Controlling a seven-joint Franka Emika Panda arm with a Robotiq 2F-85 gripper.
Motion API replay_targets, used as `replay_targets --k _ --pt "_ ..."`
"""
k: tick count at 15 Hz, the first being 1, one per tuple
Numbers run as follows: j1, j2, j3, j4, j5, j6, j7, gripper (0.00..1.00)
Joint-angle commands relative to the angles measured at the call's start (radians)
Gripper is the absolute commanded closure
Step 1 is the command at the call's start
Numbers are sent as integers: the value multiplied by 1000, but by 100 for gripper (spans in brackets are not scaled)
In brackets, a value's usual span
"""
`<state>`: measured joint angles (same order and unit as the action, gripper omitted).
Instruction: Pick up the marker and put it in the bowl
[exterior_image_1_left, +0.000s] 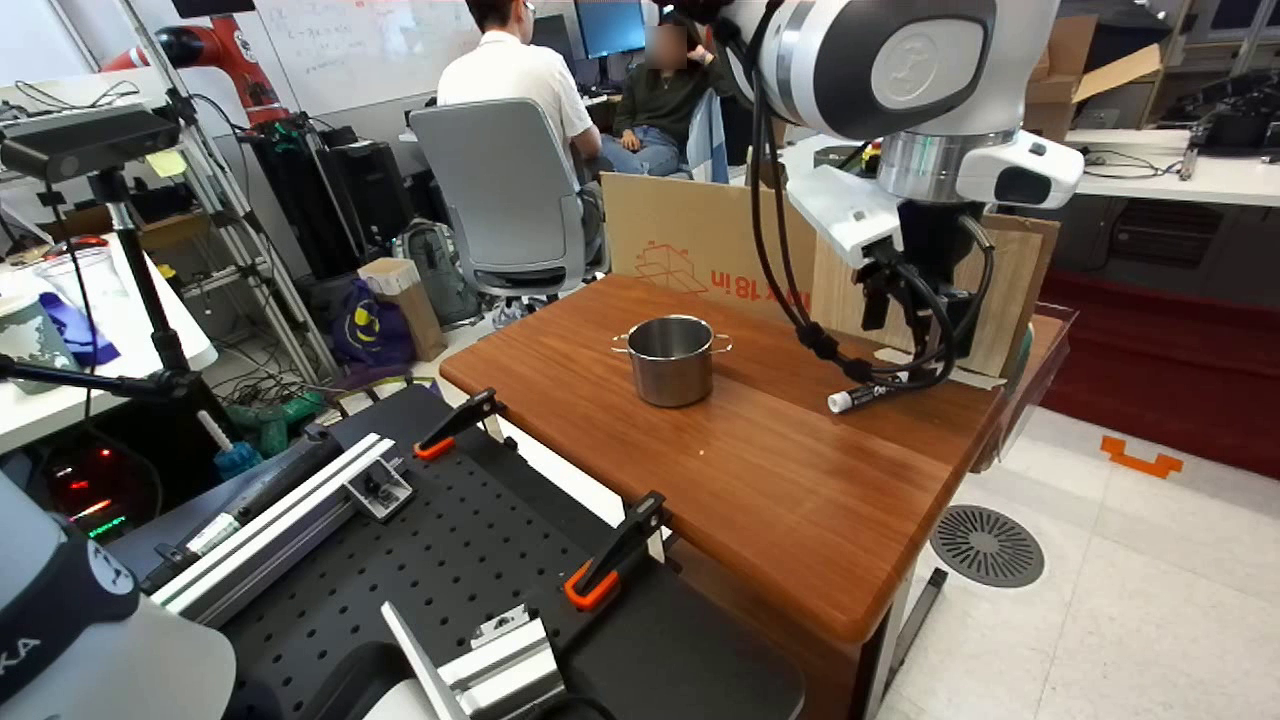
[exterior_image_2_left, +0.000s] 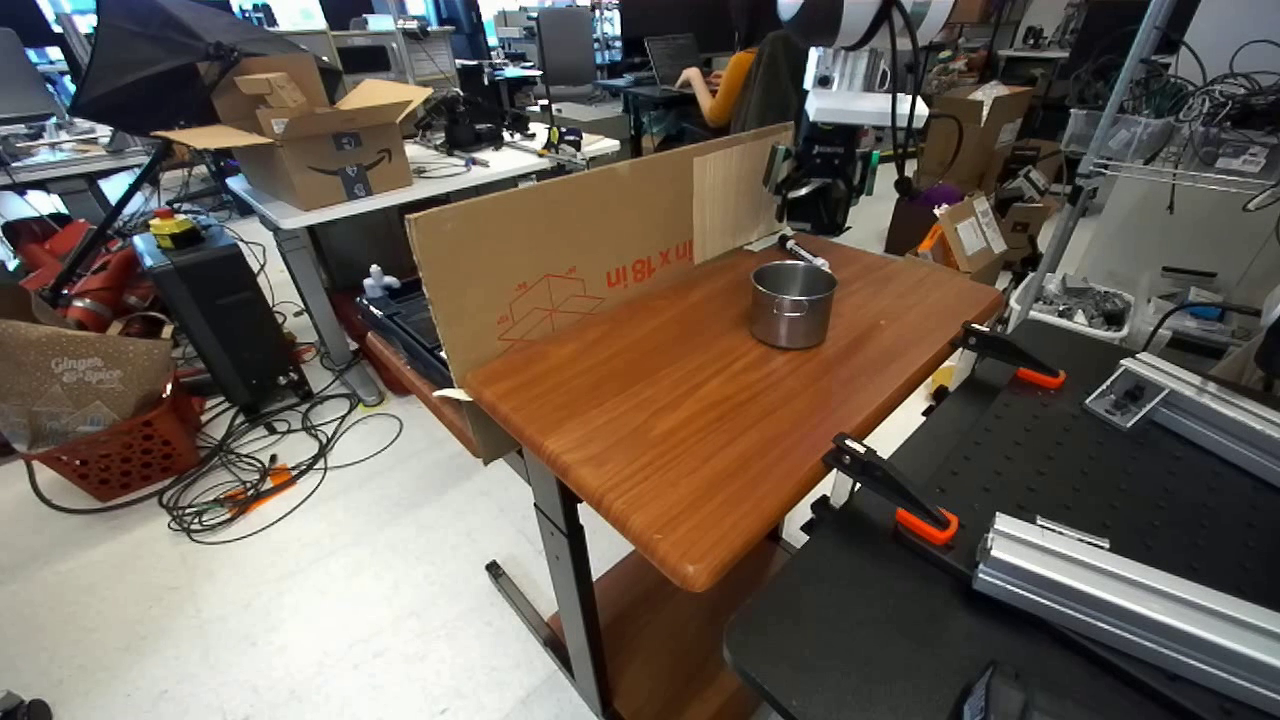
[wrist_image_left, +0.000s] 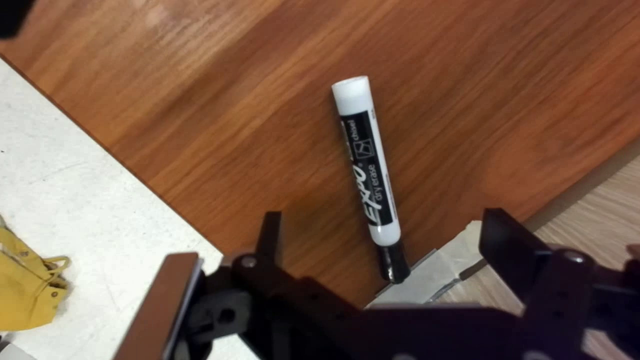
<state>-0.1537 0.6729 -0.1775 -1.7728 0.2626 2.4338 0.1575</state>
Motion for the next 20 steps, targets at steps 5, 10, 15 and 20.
replay_targets --k 5,10,15,20 --pt "-7 117 7 129 -38 -10 49 2" --pt "0 164 -2 181 -60 -23 78 13" --pt "0 193 -3 214 -82 -25 94 51" --pt "-5 172 1 200 -97 -20 95 89"
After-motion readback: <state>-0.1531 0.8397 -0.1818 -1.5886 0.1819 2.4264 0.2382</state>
